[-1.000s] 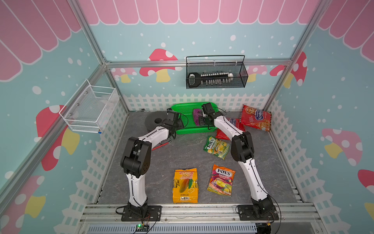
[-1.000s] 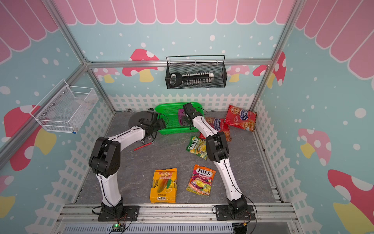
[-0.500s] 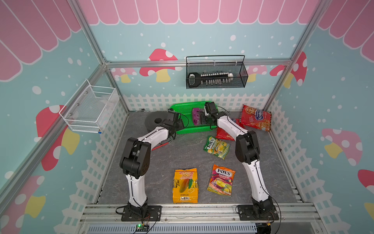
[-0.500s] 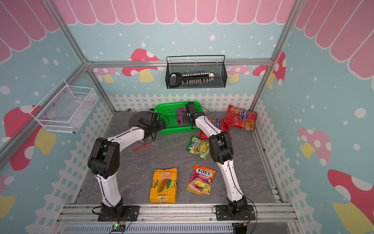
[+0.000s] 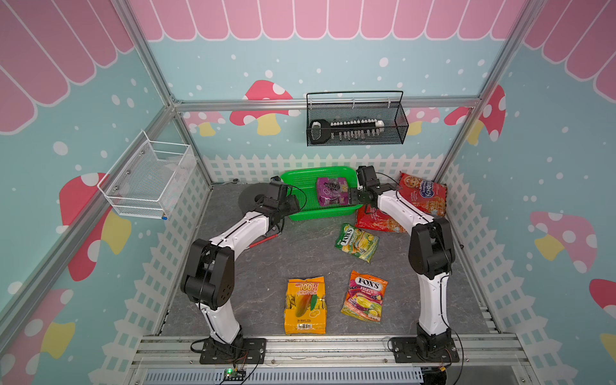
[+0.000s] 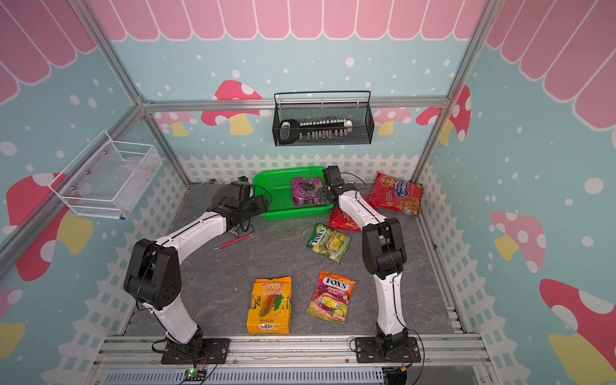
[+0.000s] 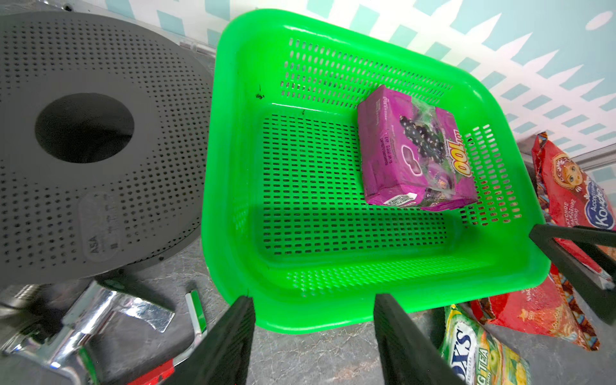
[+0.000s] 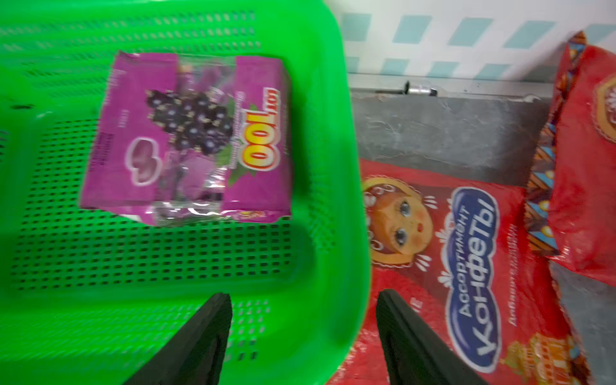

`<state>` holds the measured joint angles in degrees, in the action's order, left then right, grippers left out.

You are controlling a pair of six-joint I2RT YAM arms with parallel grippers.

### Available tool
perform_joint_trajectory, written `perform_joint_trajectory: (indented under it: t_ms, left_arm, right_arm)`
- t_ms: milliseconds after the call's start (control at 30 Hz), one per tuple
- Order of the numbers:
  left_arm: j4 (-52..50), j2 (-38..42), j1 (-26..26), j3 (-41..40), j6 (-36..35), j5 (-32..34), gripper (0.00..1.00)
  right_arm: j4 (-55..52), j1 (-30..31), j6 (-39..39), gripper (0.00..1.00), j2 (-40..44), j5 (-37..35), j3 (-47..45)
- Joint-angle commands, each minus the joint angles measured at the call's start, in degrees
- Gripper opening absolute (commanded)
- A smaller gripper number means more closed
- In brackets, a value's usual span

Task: Put the candies in the basket
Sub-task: Adjust the basket at the center of the board.

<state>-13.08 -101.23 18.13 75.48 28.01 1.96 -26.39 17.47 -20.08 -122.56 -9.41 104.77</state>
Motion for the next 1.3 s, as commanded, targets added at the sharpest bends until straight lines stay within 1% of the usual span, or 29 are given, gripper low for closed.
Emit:
perform_joint_trajectory:
  t_ms: [0, 100, 233, 300, 367, 500, 633, 733, 867, 1000, 1133, 1267]
  left_arm:
    - [-1.12, 2.84, -0.62, -2.25, -1.18, -1.11, 0.62]
    - [-1.05, 5.15, -1.48, -4.88, -0.85, -1.11, 0.61]
    - [-1.08, 7.83, -3.04, -7.58, -0.67, -1.51, 0.61]
    - [-1.07, 8.92, -3.57, -8.53, -0.76, -1.59, 0.61]
    - [-1.11, 10.00, -3.72, -9.23, -1.14, -1.93, 0.61]
    - [-1.19, 12.21, -3.72, -11.16, -1.50, -3.33, 0.61]
    - [-1.18, 13.08, -3.71, -12.79, -2.28, -3.72, 0.61]
    - [-1.21, 12.58, -3.72, -12.82, -2.47, -3.96, 0.61]
    - [-1.42, 11.70, -3.74, -11.92, -2.65, -4.35, 0.61]
    - [-1.67, 11.41, -3.72, -11.50, -2.57, -4.59, 0.61]
    - [-2.29, 11.91, -3.73, -12.02, -2.53, -5.46, 0.61]
    - [-2.92, 13.50, -3.72, -13.86, -2.56, -7.54, 0.61]
  right_arm:
    - [-0.19, -2.03, 2.73, 0.74, -2.45, 2.91, 1.23]
    - [-1.43, -2.70, 3.27, 0.72, -5.87, 6.57, 4.43]
    - [-4.55, -2.71, 4.29, 0.68, -9.77, 8.76, 8.25]
    - [-6.53, -2.71, 4.96, 0.63, -11.18, 8.94, 9.43]
    - [-8.69, -2.69, 5.46, 0.56, -11.88, 7.64, 10.08]
    - [-11.29, -2.71, 6.01, 0.42, -9.66, 6.25, 7.82]
    - [-11.22, -2.71, 6.09, 0.32, -5.47, 9.08, 1.67]
    - [-11.22, -2.71, 6.69, 0.30, -2.82, 9.14, -3.10]
    - [-11.49, -2.71, 7.73, 0.29, 0.78, 5.79, -9.18]
    - [-11.58, -2.71, 8.13, 0.29, 4.08, 2.99, -13.67]
    - [-11.41, -2.71, 8.43, 0.29, 6.87, 2.47, -16.92]
    - [-10.28, -2.71, 8.03, 0.39, 9.72, 5.68, -19.04]
